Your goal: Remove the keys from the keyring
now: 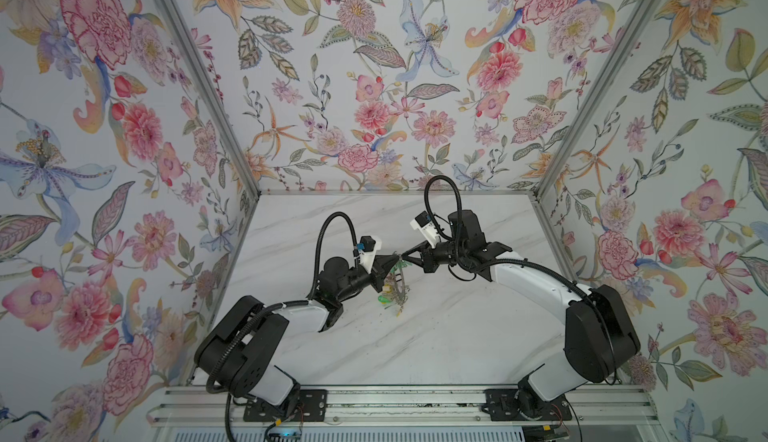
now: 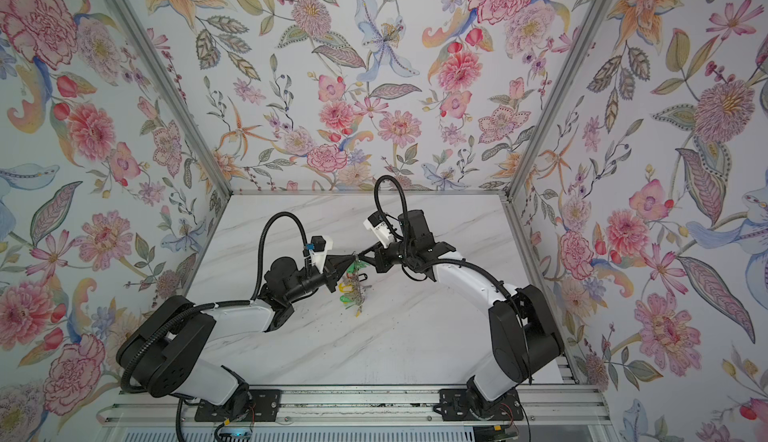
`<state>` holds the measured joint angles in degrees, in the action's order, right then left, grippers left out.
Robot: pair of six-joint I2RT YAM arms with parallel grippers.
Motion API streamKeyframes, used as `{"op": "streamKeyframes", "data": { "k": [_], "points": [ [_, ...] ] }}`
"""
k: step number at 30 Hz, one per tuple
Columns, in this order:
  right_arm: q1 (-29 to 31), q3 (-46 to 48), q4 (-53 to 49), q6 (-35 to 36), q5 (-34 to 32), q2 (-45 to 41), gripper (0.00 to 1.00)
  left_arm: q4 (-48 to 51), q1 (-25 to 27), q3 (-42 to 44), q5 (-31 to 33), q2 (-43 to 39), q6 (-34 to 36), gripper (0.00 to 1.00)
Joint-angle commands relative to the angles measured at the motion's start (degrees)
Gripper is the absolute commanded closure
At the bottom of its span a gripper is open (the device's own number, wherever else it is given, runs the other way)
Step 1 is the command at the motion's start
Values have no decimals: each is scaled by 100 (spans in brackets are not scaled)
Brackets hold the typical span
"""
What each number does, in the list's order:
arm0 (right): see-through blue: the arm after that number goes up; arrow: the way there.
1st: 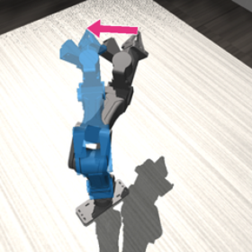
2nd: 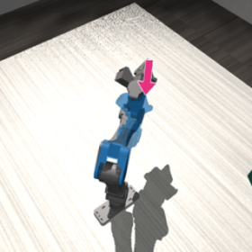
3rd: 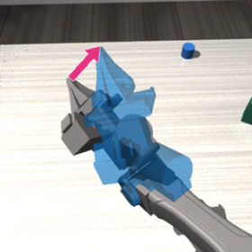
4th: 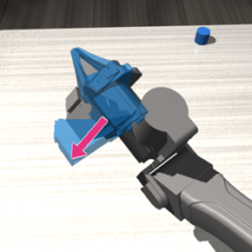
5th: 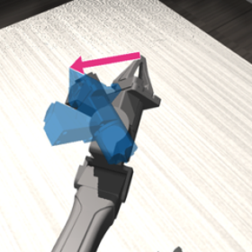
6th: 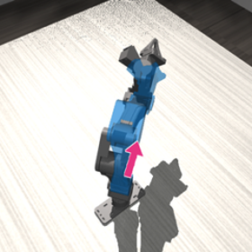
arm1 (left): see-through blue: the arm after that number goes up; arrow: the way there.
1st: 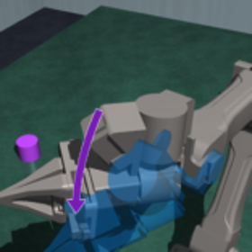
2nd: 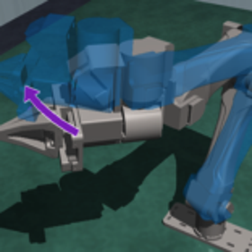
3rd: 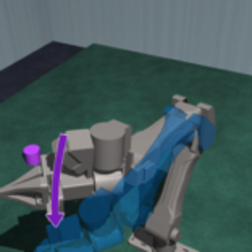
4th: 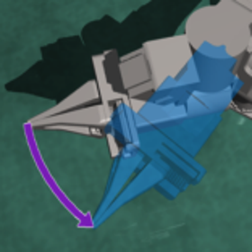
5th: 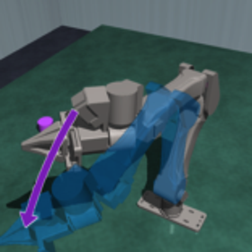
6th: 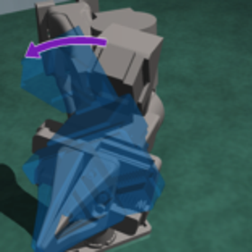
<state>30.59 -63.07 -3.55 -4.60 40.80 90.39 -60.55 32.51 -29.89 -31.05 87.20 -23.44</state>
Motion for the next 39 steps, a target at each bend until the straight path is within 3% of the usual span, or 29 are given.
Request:
{"op": "streamKeyframes", "data": {
  "k": [1,9,14,19,22,24,28,39],
  "points": [
    [-67,170,-84,7,-276,-160,95,-506,-32,-163,-305,-17,-47,100],
    [-86,101,-324,225,-596,-193,96,1453,-34,-619,-216,-190,928,100],
    [-37,119,-428,285,-595,-3,96,1877,-39,-626,20,-213,1193,100],
    [114,110,-556,396,-730,157,96,1319,-40,-323,-50,83,843,100],
    [114,56,-658,448,-819,225,97,807,-35,-212,-201,188,471,93],
    [108,67,-670,480,-851,174,97,443,-52,-130,-169,423,307,81],
    [66,-14,-777,548,-839,173,97,372,-52,-211,-244,546,221,75],
    [32,4,-783,640,-880,-70,97,522,-70,-377,-266,645,320,72]
  ]
}}
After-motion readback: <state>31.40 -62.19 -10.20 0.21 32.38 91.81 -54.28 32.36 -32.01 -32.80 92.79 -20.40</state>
